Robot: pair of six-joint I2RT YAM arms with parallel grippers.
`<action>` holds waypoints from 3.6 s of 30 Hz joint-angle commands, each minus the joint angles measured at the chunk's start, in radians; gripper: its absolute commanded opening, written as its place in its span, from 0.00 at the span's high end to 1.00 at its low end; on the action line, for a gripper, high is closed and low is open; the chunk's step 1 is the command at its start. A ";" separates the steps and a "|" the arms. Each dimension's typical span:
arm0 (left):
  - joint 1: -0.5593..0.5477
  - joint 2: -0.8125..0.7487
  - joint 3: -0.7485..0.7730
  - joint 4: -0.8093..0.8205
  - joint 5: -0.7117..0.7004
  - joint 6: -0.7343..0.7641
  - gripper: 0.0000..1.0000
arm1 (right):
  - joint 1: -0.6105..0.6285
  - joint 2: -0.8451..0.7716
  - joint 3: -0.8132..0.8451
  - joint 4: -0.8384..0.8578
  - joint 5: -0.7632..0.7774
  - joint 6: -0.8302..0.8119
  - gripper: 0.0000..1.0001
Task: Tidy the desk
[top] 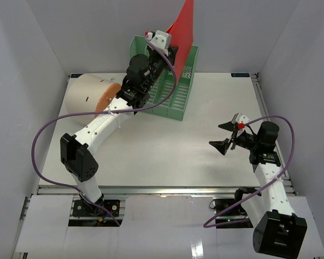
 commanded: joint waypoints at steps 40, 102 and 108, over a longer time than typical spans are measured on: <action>0.026 -0.189 -0.505 0.232 -0.010 -0.171 1.00 | -0.007 0.011 0.041 -0.005 -0.011 -0.017 0.05; 0.026 0.044 -0.203 -0.019 0.097 -0.088 0.14 | -0.021 0.016 0.043 -0.022 0.009 -0.037 0.06; 0.026 -0.126 -0.203 -0.167 0.161 -0.112 0.02 | -0.046 0.016 0.050 -0.039 0.053 -0.036 0.10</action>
